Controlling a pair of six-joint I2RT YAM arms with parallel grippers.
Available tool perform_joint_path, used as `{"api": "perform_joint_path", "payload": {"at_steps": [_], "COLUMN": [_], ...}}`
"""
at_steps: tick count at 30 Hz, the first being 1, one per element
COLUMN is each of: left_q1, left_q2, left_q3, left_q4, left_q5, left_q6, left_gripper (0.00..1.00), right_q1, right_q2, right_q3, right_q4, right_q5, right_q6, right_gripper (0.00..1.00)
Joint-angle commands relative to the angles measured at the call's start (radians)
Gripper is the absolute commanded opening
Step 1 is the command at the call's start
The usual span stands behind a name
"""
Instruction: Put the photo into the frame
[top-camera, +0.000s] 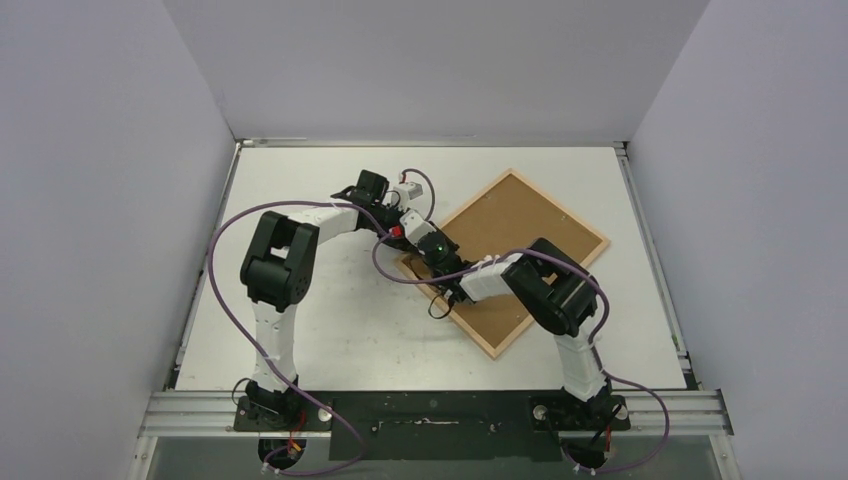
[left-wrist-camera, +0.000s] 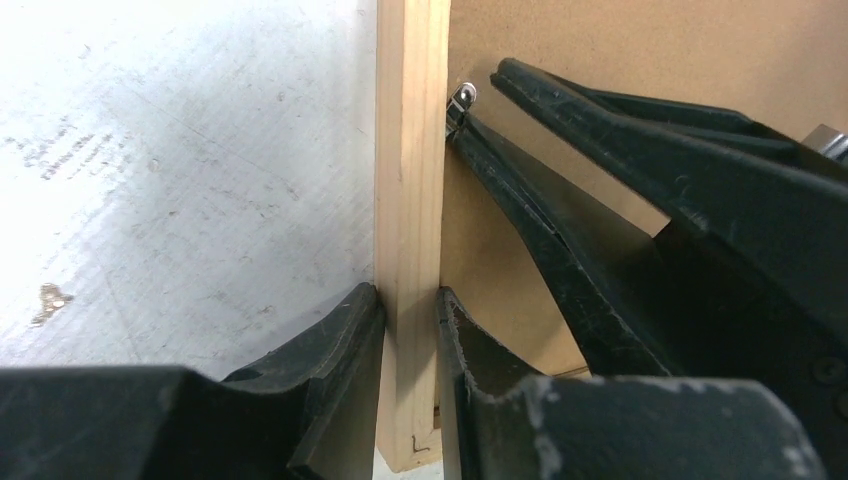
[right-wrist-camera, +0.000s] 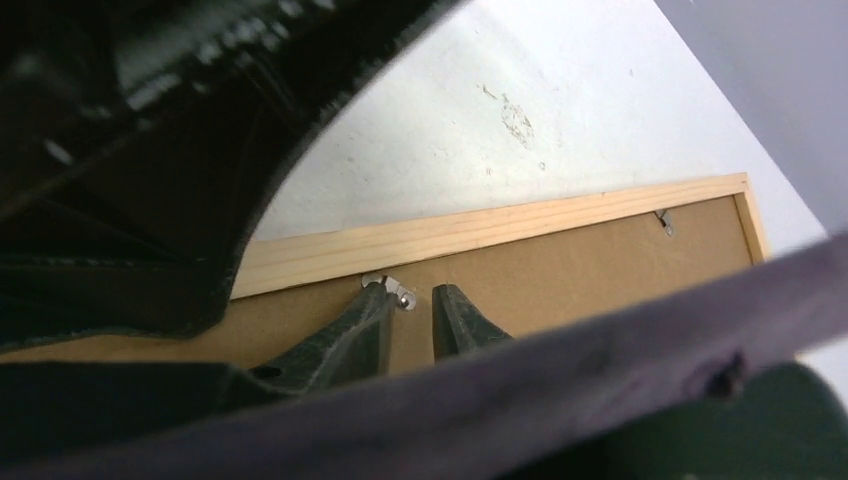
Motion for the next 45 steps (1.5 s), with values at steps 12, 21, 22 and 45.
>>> {"api": "perform_joint_path", "payload": {"at_steps": [12,21,22,45], "left_q1": [0.008,0.028,0.027,-0.082], "left_q2": [0.108,0.081,0.079,-0.047], "left_q3": [0.06,-0.022,-0.027,-0.18], "left_q4": [-0.165,0.031,0.043,0.141], "left_q5": [0.214,0.255,0.255,-0.094], "left_q6": [-0.21,-0.387,-0.396,-0.337], "left_gripper": [0.17,0.36,0.36,0.29], "right_q1": [-0.1,-0.093,-0.097,-0.181], "right_q2": [-0.396,-0.56,-0.581,-0.32], "right_q3": [-0.303,-0.431,-0.43,-0.157], "right_q4": [0.089,0.016,-0.008,-0.441], "right_q5": [-0.183,-0.232,-0.241,-0.337], "right_q6": [0.305,0.3,0.309,1.855], "right_gripper": [0.55,0.57,0.57,0.39]}}
